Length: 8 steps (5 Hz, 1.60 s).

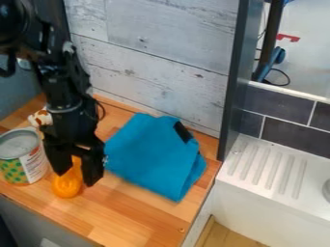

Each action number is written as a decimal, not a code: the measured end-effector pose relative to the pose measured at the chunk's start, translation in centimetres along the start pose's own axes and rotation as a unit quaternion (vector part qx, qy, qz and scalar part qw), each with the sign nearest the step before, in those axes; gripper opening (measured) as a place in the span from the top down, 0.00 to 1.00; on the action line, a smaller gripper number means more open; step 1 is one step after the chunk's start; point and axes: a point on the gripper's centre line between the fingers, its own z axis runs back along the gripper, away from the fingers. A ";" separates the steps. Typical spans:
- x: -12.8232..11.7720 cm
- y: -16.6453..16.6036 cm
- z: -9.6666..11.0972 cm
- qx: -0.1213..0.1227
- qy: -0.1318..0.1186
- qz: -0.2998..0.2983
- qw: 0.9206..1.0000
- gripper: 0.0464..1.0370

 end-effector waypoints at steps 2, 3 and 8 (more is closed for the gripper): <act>-1.0 0.1 1.3 0.019 -0.005 0.009 1.000 0.04; -1.2 0.6 1.4 0.019 -0.003 0.015 1.000 0.04; -0.8 7.8 0.2 0.037 0.043 0.073 0.996 0.04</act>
